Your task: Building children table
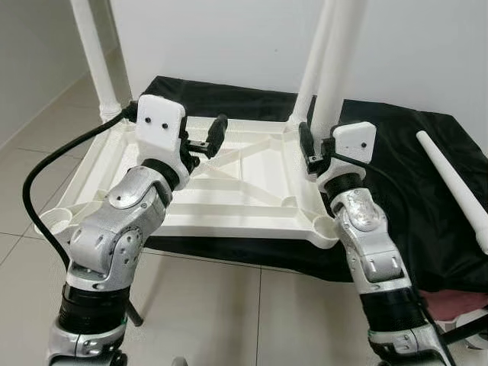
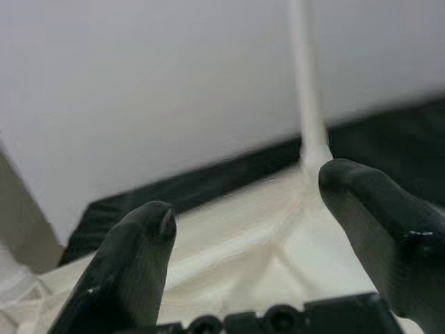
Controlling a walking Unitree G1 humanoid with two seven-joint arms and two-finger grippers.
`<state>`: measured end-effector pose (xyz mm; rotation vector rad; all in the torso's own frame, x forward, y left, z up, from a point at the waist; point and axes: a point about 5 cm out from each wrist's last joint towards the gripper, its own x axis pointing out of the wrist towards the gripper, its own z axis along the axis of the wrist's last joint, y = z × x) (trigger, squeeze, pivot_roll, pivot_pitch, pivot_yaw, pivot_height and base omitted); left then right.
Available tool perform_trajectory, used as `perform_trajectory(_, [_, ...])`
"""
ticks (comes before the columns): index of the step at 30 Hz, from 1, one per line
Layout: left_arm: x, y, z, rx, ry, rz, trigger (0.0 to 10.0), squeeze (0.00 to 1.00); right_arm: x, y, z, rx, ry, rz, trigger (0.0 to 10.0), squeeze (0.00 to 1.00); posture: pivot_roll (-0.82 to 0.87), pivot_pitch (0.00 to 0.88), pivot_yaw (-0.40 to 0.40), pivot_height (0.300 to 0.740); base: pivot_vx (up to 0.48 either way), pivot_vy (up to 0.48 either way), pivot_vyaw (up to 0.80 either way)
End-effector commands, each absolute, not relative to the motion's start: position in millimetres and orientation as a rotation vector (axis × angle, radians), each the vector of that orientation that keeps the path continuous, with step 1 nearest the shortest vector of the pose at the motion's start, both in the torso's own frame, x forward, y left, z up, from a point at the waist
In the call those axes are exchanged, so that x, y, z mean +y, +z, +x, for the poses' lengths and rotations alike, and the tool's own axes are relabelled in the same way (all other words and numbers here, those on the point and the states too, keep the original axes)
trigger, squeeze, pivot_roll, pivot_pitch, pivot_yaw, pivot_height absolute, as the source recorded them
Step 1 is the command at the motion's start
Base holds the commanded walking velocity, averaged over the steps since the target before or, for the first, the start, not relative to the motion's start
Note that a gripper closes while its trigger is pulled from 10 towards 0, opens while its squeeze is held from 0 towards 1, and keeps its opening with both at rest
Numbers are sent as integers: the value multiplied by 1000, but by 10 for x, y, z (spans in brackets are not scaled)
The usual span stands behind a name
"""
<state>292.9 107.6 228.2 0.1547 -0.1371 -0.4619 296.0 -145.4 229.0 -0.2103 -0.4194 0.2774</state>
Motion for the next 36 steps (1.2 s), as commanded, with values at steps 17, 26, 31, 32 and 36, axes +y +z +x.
perform_trajectory(17, [463,1633,3024,85,-975,471,10000,0,-1496,2190,2867,-336,369,-93,10000,0,14,72,-27,740,0,0,0])
perform_trajectory(26, [462,1509,3126,170,-1109,548,10000,0,-1475,2181,2846,-326,375,-87,10000,0,5,74,-12,740,0,0,0])
perform_trajectory(31, [419,1420,3204,207,-1157,589,7843,0,-1478,2187,2826,-328,371,-85,10000,0,1,80,1,740,0,0,0])
perform_trajectory(32, [419,1420,3204,207,-1157,589,7843,0,-1478,2187,2826,-328,371,-85,10000,0,1,80,1,740,0,0,0])
perform_trajectory(36, [346,1327,3273,222,-1180,645,0,0,-1479,2155,2789,-314,370,-87,10000,0,-6,82,2,740,0,0,0])
